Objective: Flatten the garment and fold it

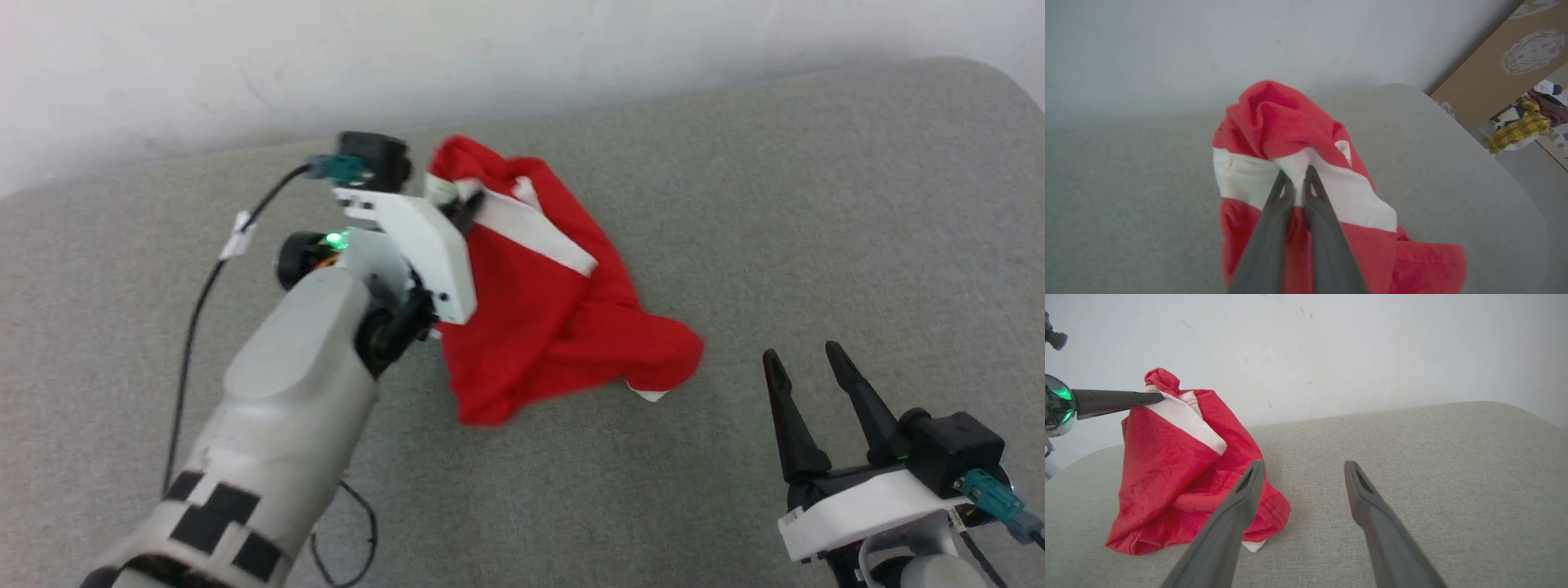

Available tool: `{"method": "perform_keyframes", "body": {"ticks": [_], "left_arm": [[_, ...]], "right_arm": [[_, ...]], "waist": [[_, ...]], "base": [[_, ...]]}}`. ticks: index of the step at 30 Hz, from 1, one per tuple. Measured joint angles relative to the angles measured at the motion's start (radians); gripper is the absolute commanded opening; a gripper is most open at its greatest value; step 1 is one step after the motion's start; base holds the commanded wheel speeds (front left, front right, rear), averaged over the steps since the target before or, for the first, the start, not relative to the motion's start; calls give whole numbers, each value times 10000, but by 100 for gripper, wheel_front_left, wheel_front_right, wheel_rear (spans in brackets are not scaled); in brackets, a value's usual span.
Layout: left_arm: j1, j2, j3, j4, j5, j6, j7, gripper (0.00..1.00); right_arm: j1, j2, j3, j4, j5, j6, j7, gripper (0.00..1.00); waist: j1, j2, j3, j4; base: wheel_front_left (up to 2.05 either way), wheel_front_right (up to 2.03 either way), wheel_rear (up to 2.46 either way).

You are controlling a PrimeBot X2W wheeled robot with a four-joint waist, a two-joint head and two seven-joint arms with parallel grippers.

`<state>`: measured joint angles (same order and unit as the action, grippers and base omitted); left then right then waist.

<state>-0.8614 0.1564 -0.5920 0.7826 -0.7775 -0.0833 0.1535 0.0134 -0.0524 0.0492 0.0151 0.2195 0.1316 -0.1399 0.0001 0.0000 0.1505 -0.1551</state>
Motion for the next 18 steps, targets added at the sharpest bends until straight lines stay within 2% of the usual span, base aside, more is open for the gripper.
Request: {"method": "perform_keyframes", "body": {"ticks": [5, 10, 15, 16, 17, 18], "left_arm": [[2219, 895, 558, -1833, -86, 1091, -951, 0], [5714, 1722, 984, -3986, -516, 2428, -1012, 0], [8359, 2127, 1438, -5835, -1158, 3496, -892, 0], [8743, 2173, 1480, -6136, -1273, 3620, -813, 29], [9067, 2201, 1559, -6370, -1373, 3818, -802, 92], [9324, 2243, 1613, -6587, -1383, 4011, -809, 100]], "right_arm": [[364, -6, -153, -13, 2, -2, 71, 100], [641, -2, -159, -54, 8, -2, 144, 100], [751, -2, -96, -119, 4, -2, 253, 100], [751, 0, -81, -138, 4, -2, 263, 100], [752, 0, -67, -148, 4, 0, 268, 100], [756, 0, -67, -163, 4, 0, 301, 100]], "waist": [[-2, 0, -441, 227], [-2, 0, -796, 521], [-3, 0, -1097, 769], [-3, 0, -1154, 804], [-3, 0, -1208, 832], [-3, 0, -1256, 856]], "base": [[0, 0, 0], [0, 0, 0], [0, 0, 0], [0, 0, 0], [0, 0, 0], [0, 0, 0]]}}
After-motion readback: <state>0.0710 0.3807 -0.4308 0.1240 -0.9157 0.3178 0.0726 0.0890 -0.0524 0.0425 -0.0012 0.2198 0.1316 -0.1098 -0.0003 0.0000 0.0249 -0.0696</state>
